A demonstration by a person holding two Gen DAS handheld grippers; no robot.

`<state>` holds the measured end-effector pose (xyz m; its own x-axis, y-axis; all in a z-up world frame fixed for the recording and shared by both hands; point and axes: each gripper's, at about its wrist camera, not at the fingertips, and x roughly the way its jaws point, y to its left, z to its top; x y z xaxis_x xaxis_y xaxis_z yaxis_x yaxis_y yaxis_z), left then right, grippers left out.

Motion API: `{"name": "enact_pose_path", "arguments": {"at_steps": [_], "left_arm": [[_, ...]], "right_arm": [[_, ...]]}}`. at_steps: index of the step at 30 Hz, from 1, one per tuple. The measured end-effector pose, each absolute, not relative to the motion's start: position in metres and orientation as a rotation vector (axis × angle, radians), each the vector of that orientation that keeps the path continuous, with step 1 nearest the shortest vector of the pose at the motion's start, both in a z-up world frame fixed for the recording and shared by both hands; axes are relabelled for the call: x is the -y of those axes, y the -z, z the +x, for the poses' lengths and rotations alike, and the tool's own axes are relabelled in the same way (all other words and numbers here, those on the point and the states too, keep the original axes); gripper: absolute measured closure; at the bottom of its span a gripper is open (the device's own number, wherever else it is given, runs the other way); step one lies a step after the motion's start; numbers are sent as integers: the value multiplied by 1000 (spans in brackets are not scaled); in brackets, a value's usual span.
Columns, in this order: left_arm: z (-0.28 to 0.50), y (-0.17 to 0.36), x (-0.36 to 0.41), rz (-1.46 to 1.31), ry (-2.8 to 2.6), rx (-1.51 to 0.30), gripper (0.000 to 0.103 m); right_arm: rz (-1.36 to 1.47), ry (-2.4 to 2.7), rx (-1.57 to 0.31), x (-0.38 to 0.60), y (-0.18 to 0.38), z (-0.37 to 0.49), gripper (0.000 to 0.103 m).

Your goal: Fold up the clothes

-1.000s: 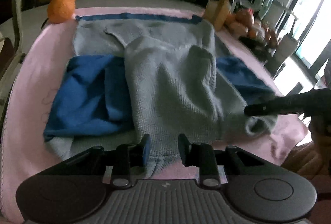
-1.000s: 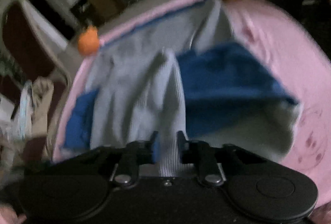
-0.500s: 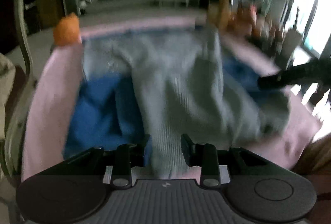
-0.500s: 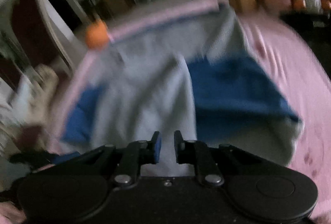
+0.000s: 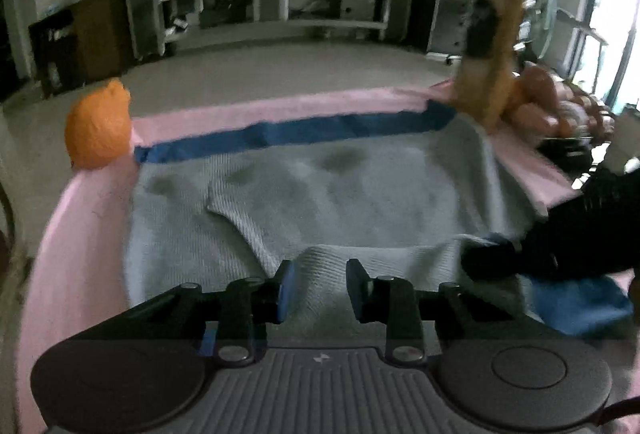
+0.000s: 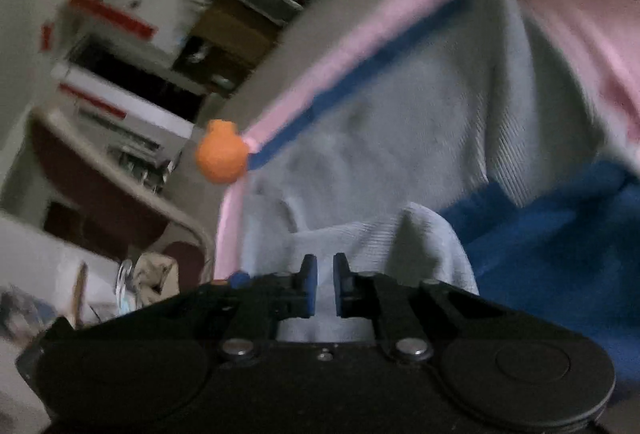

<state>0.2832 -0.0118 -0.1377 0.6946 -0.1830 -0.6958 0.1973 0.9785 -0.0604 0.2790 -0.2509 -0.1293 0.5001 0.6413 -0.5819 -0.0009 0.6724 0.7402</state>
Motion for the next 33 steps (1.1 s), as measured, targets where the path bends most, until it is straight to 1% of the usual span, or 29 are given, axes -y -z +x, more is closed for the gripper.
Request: {"name": "enact_pose_path", "arguments": {"at_steps": [3, 4, 6, 7, 8, 9, 11, 12, 13, 17, 20, 23, 24, 27, 30, 31, 33], "left_arm": [[305, 158, -3, -93, 141, -855, 78], [308, 161, -11, -151, 134, -863, 78], [310, 159, -23, -230, 124, -873, 79], [309, 156, -28, -257, 109, -871, 82], [305, 151, -33, -271, 87, -865, 81], [300, 144, -38, -279, 62, -858, 85], [289, 131, -48, -295, 11, -842, 79], [284, 124, -54, -303, -14, -834, 78], [278, 118, -59, -311, -40, -826, 76], [243, 101, -50, -324, 38, -865, 74], [221, 109, -37, -305, 120, -879, 72], [199, 120, -24, -285, 201, -889, 71], [200, 128, -21, -268, 203, -895, 73], [214, 154, -25, -233, 146, -924, 75], [221, 164, -40, -263, 100, -940, 86], [220, 163, -46, -286, 89, -948, 87], [215, 158, -56, -313, 62, -955, 87]], "right_arm": [[815, -372, -991, 263, 144, 280, 94], [835, -350, -994, 267, 149, 281, 103], [876, -306, -999, 275, 159, 282, 103], [896, -285, -1001, 279, 164, 282, 103], [916, -263, -1003, 283, 169, 283, 103], [936, -240, -1004, 287, 174, 283, 103], [975, -196, -1008, 295, 183, 284, 97], [995, -174, -1009, 299, 188, 285, 94], [995, -179, -1007, 300, 186, 280, 94], [954, -249, -992, 297, 163, 253, 92], [924, -302, -980, 295, 145, 232, 86], [900, -379, -995, 287, 143, 221, 85], [891, -407, -1004, 282, 147, 222, 85], [855, -474, -1033, 268, 160, 231, 88], [750, -415, -1089, 264, 170, 239, 89], [719, -356, -1123, 267, 176, 238, 103], [757, -307, -1117, 280, 173, 230, 103]]}}
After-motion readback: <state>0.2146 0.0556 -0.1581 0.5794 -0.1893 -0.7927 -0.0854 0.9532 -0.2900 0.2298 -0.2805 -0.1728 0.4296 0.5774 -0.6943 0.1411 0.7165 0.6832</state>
